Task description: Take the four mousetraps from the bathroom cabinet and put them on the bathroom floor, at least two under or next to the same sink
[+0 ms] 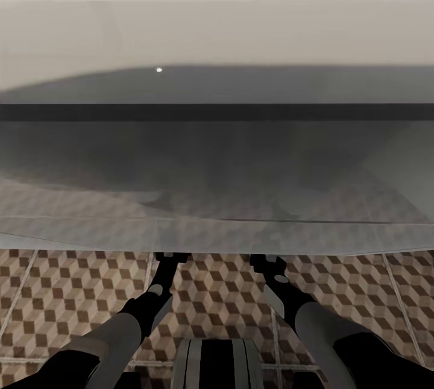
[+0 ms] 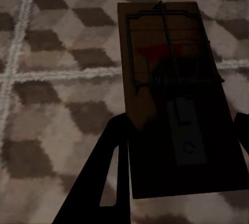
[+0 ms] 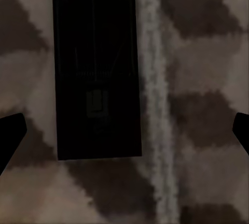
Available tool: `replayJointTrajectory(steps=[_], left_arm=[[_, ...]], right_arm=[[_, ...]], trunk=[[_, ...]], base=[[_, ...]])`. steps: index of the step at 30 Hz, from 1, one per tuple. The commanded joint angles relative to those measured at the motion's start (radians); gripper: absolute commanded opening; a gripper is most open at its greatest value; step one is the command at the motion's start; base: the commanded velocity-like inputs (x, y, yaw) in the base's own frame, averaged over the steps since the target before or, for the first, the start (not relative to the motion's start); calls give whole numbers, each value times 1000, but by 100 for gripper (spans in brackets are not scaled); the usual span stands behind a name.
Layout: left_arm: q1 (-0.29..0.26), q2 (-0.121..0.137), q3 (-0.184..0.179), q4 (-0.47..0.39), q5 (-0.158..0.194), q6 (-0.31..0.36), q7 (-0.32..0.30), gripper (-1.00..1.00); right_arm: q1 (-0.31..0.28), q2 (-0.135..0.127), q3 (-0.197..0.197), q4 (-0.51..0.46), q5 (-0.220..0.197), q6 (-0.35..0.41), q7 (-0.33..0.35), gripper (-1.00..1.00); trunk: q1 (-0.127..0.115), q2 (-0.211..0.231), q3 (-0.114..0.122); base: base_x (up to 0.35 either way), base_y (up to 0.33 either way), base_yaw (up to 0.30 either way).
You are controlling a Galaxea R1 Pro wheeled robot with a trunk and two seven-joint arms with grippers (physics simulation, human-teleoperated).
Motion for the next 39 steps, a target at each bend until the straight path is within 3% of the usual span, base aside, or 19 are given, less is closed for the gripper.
replayJointTrajectory(steps=[1,19,30,39], left_arm=[[-1,0,-3,1,-12,-2,14,-100],[-1,-15,-1,20,-3,-19,19,-100],[-1,-18,-1,107,-4,-131,22,-100],[-1,-18,-1,133,-7,-144,22,-100]], right_arm=[[-1,0,9,1,-10,-4,-4,100],[-1,-1,9,0,-10,-5,-4,100],[-1,-1,9,-1,-10,-5,-4,100],[-1,-2,9,-1,-10,-5,-4,100]], trunk=[[0,0,0],[0,0,0],[0,0,0],[0,0,0]], base=[[0,0,0],[0,0,0],[0,0,0],[0,0,0]])
